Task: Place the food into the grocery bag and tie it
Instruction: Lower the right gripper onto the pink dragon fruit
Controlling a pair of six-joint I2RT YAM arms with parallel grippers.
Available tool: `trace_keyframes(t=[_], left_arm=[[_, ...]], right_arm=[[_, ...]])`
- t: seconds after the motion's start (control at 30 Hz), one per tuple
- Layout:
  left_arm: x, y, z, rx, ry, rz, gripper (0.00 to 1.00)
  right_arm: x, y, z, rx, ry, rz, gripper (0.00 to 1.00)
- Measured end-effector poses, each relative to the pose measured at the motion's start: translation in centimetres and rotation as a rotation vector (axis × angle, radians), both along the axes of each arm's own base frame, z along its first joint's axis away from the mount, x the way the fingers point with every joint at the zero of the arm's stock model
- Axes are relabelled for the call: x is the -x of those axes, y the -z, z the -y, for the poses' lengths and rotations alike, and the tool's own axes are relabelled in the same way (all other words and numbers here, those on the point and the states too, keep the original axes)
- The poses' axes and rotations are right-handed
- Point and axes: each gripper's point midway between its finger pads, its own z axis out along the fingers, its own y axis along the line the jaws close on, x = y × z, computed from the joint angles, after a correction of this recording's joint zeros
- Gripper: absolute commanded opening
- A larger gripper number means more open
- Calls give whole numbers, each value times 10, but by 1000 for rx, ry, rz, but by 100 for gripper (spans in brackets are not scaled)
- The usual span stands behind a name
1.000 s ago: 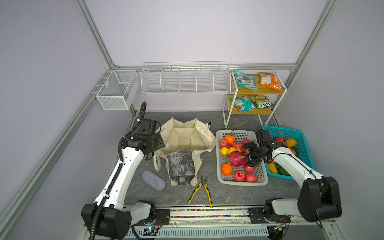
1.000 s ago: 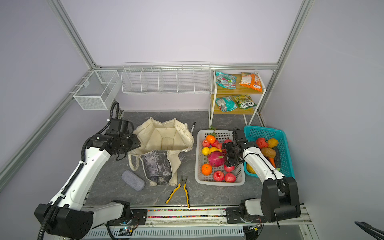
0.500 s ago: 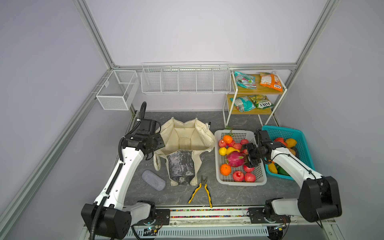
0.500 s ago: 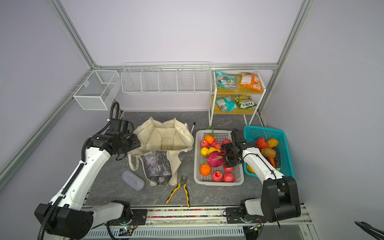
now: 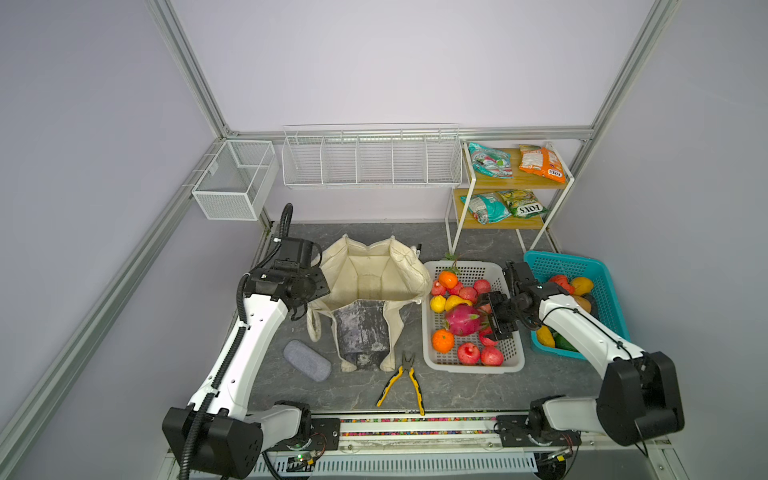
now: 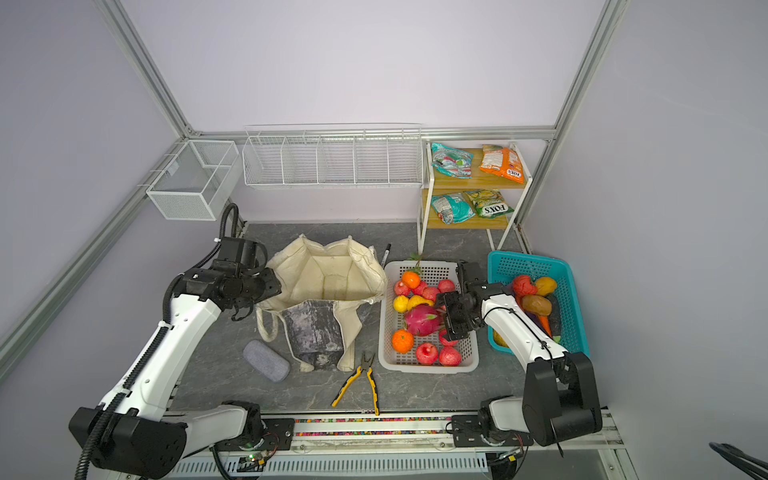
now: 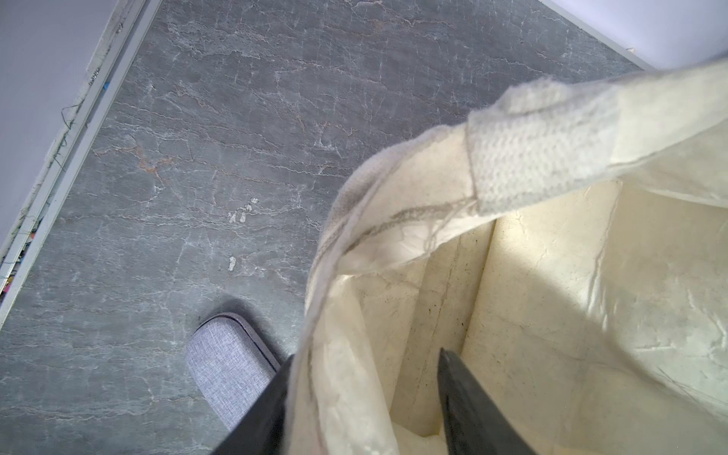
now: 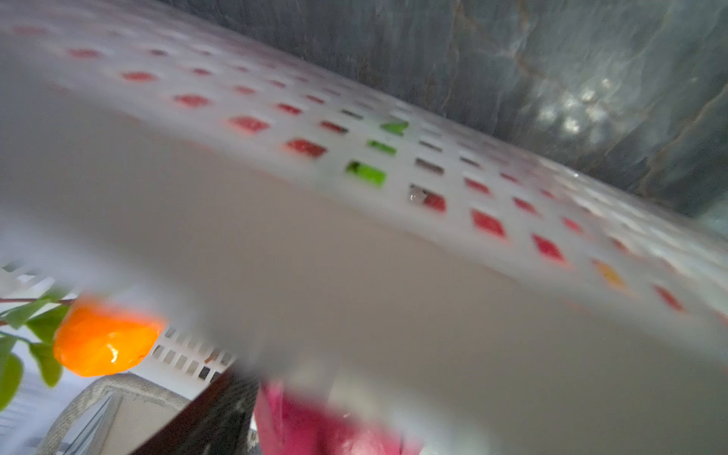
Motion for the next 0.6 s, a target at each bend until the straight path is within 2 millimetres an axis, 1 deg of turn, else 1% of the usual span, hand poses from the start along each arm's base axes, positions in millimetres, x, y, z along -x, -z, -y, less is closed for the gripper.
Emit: trace_keyframes(t=[0.07,0.17,0.3,0.4,0.5,0.6], left_arm=[[0,-1,0,0,0,2,55],[-1,-1,0,1,0,4,55],[-1,-1,0,1,0,4,55],[-1,-1,0,1,0,4,55],[-1,-1,0,1,0,4,55],[-1,-1,0,1,0,4,56]], right_arm=[[0,-2,-3,1,-5,-2,89],[-1,-11,-6,20,-18,6,89],[-9,-38,-5,75,-17,63,89],[-5,-52,-4,99,-8,90,89],[5,-51,-4,116,2,73,89],[14,-43,-5,130,8,40,89]])
